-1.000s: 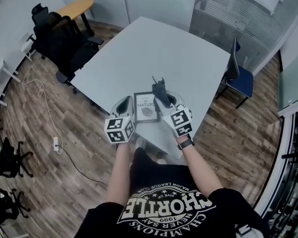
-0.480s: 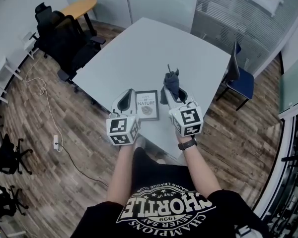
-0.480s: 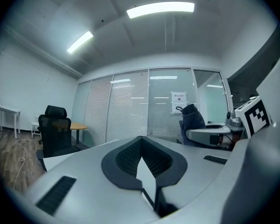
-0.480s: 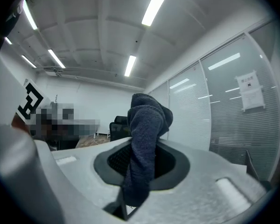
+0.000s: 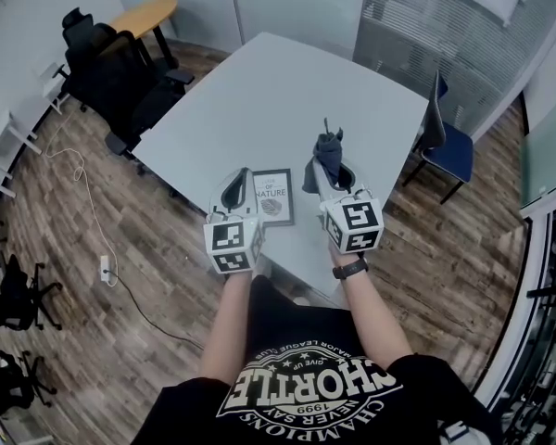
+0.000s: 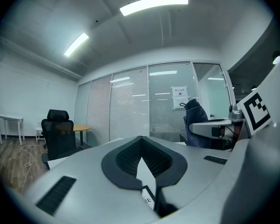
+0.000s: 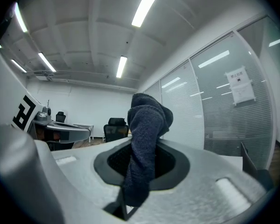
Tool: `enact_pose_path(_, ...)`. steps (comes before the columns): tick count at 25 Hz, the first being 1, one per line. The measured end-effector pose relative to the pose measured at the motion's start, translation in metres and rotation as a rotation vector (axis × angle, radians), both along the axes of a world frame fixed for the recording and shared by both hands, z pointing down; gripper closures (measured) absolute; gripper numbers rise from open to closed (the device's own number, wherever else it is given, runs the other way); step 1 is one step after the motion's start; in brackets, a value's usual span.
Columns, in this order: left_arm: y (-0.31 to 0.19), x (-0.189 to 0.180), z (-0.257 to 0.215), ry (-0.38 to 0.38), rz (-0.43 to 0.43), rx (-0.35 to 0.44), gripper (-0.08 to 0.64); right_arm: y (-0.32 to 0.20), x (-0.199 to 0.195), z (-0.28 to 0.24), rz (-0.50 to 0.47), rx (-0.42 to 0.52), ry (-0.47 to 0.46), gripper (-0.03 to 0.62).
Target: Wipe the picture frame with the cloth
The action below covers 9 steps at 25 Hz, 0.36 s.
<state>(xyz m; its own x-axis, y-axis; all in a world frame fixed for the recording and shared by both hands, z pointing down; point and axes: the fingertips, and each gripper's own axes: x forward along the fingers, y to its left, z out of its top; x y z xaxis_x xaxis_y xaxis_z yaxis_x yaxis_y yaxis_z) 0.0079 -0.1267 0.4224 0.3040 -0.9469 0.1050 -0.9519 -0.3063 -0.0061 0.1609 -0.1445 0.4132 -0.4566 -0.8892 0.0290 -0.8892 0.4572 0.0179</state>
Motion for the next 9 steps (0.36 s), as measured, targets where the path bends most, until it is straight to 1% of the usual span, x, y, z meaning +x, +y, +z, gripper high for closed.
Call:
enact_pose_path(4, -0.009, 0.003, 0.005, 0.007, 0.015, -0.015, 0.555, -0.007, 0.002, 0.005, 0.001, -0.010, -0.012, 0.522)
enact_pose_path(9, -0.017, 0.017, 0.010, 0.001, 0.038, -0.023, 0.555, -0.016, 0.010, 0.009, 0.008, -0.016, 0.007, 0.522)
